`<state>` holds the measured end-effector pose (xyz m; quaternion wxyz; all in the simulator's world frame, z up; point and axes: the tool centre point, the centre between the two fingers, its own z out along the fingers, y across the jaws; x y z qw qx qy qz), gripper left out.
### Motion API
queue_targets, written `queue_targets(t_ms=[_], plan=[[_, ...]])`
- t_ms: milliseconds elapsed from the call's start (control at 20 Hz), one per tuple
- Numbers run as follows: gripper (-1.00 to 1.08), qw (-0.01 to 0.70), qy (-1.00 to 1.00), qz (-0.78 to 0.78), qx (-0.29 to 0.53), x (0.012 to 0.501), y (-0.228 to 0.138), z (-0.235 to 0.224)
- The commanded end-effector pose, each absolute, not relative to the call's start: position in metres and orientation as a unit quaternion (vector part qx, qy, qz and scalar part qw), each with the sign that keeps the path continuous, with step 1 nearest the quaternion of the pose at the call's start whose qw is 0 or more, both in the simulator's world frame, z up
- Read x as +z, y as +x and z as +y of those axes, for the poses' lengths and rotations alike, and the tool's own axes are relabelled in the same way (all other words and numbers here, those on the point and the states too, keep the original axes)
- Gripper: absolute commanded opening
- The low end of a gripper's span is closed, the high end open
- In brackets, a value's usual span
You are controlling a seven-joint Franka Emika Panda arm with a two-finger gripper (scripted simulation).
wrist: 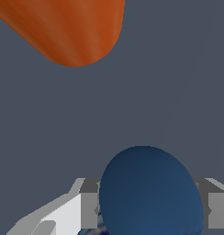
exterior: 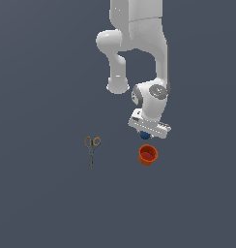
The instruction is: Pick up a designated object from a clutter of objects.
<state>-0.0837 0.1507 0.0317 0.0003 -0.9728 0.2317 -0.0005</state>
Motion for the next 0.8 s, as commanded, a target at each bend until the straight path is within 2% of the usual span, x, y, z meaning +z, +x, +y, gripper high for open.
queue_targets(t_ms=[0,400,750], plan=[[-1.0,0.0,-0.973,0.232,-0.001,0.032,-0.084,0.15],[-1.0,0.0,-0.973,0.232,-0.001,0.05,-0.086,0.133],[-1.0,0.0,-0.973,0.232,-0.001,0.085,-0.09,0.1]])
